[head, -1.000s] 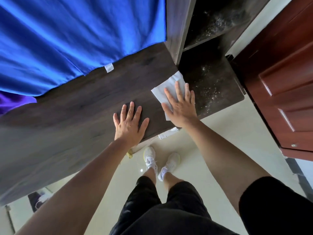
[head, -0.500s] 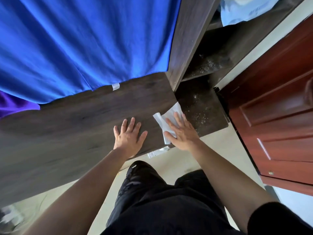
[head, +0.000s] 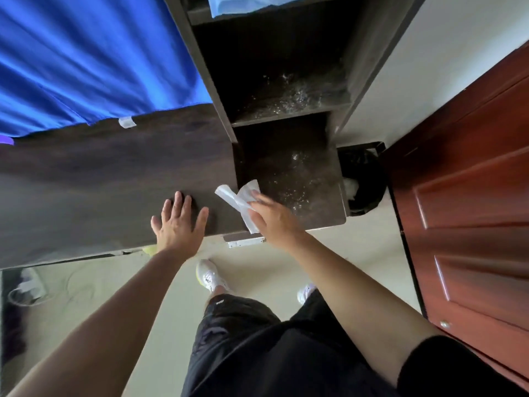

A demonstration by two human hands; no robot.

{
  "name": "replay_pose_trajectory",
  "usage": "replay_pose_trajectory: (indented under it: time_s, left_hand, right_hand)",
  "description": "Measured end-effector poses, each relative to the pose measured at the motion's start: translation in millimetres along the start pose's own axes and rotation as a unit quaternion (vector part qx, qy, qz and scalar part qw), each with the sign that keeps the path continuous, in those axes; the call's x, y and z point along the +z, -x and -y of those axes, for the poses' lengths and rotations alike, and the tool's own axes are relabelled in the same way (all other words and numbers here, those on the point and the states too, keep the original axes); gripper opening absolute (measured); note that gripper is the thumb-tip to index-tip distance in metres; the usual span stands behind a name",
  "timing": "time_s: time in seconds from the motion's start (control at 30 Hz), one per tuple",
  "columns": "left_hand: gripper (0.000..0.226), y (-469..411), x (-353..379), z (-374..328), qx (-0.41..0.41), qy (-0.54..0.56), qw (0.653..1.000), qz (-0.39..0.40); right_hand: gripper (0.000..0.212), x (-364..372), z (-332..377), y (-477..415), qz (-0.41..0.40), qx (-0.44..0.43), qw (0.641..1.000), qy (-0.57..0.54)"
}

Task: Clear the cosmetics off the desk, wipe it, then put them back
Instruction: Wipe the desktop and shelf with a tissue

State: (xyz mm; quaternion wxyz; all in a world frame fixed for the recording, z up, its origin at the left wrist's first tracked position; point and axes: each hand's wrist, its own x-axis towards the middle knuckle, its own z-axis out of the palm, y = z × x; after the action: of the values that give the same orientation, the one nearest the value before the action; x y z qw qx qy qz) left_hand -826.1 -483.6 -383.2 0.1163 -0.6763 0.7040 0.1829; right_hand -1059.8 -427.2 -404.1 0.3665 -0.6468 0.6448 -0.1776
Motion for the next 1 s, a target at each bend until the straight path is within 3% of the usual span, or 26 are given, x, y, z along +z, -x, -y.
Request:
replay_pose_trajectory:
  time_s: [0.1,0.3,0.57,0.63,0.73,0.8,0.87,1.0]
  left_hand:
    - [0.07,23.8,9.1,-48.7,-0.008,0.017,1.0,0.018]
    - [0.072,50.1,24.4,-116.9,0.067,0.014,0.997,0.03]
    - [0.07,50.8,71.6,-137.8,0.237,-0.018,0.971,-0.028]
    - [0.07,47.5,94.4,-134.8,0.257,-0.011,0.966,-0.029]
    - [0.072,42.2,132.1,-126.5,0.236,0.013,0.971,0.016]
    - [0.072,38.5,155.0,-119.7,0.219,0.006,0.975,0.038]
    - [0.071,33.0,170.6,-114.7,0.212,0.002,0.976,0.045]
    - [0.07,29.2,179.7,-110.3,0.204,0.008,0.978,0.035]
  right_hand:
    - [0.041,-32.3,-30.2,27.6,-0.038,0.046,0.997,-0.058]
    - [0.037,-82.3,-72.9,63.1,-0.093,0.121,0.986,-0.064]
    - [0.031,-97.4,-111.1,53.5,-0.164,0.132,0.977,-0.02]
    - [0.035,-74.6,-129.0,45.5,-0.146,0.121,0.982,0.011]
    - [0.052,-27.8,-162.3,45.5,0.001,0.113,0.987,0.114]
    - [0.065,-0.6,-179.6,53.8,0.079,0.074,0.972,0.209]
    - [0.072,15.1,-187.3,61.1,0.072,0.061,0.961,0.259]
    - [0.066,20.0,-185.6,69.9,0.001,0.069,0.966,0.25]
